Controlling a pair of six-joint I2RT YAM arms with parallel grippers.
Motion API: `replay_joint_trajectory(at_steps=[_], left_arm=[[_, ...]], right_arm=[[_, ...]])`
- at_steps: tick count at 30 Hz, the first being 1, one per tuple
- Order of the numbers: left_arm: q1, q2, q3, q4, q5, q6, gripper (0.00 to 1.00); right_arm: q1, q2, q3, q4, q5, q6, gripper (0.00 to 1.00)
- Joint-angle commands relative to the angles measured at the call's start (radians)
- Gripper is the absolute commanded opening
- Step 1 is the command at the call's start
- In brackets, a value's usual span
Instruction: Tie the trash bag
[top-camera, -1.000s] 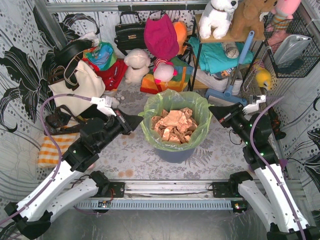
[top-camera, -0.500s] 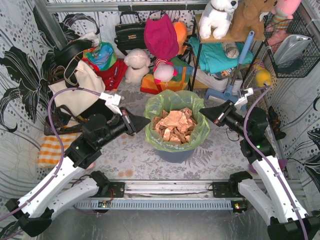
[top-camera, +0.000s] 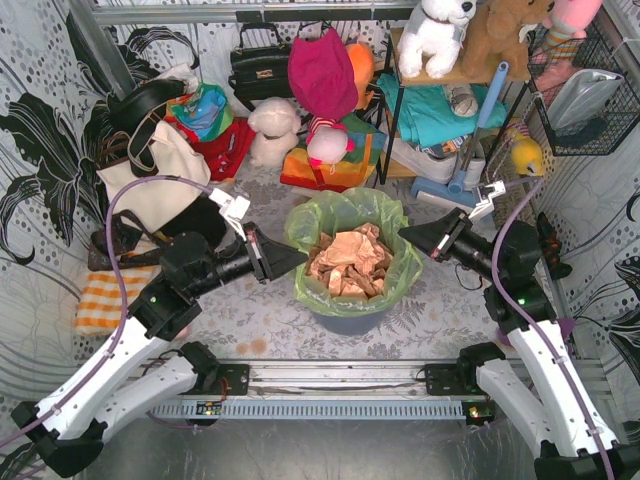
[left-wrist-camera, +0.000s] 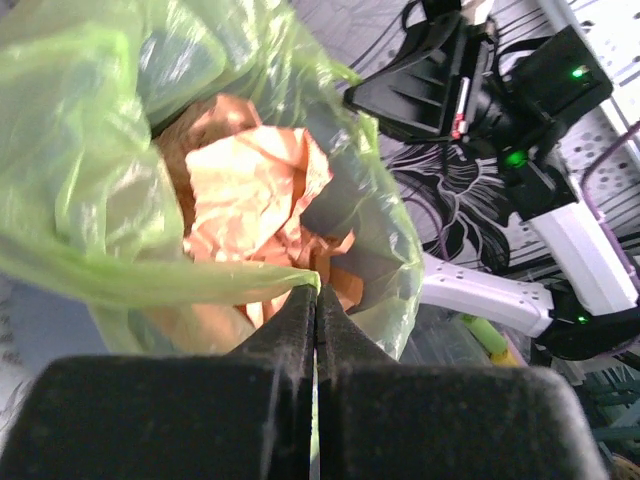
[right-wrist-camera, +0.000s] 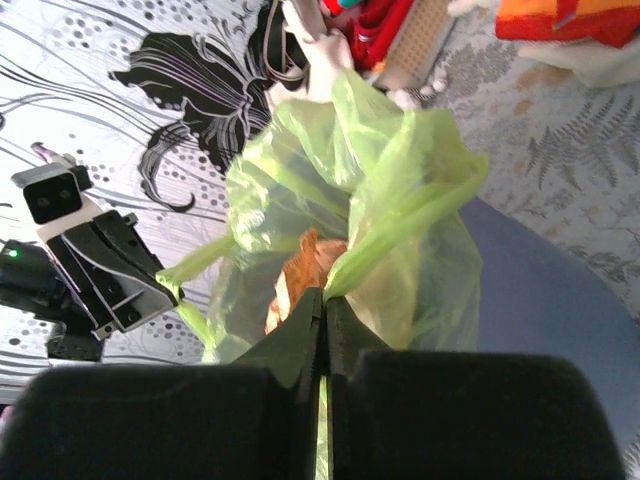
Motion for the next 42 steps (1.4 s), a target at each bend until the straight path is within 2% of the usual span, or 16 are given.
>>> replay_joint_trajectory(at_steps=[1, 5, 14, 18, 27, 31, 37, 42], left_arm=[[0.003, 0.045, -0.007, 0.234, 0.1, -0.039, 0.0], [0.004, 0.106, 0.047, 0.273, 0.103, -0.046, 0.0], [0.033, 0.184, 0.192, 0.209, -0.095, 0.036, 0.0], [0.065, 0.226, 0.238, 0.175, -0.148, 0.059, 0.0], [0.174, 0.275, 0.287, 0.142, -0.215, 0.058, 0.0], [0.212, 0.322, 0.309, 0.084, -0.157, 0.074, 0.0], [0.218, 0.281, 0.182, 0.183, 0.16, 0.062, 0.0], [0.218, 0.217, 0.109, 0.144, 0.289, 0.102, 0.0]], right_arm=[[-0.003, 0.01, -0.014, 0.206, -0.036, 0.104, 0.0], [-0.002, 0.055, -0.012, 0.372, -0.056, 0.187, 0.0], [-0.002, 0.159, 0.053, 0.526, -0.072, 0.217, 0.0], [-0.001, 0.162, 0.058, 0.523, -0.07, 0.207, 0.0], [-0.002, 0.101, 0.033, 0.386, -0.013, 0.142, 0.0], [-0.001, 0.105, 0.037, 0.274, 0.037, 0.076, 0.0], [-0.001, 0.08, -0.009, 0.192, 0.023, 0.024, 0.0], [-0.001, 0.028, -0.022, 0.091, 0.031, -0.015, 0.0]])
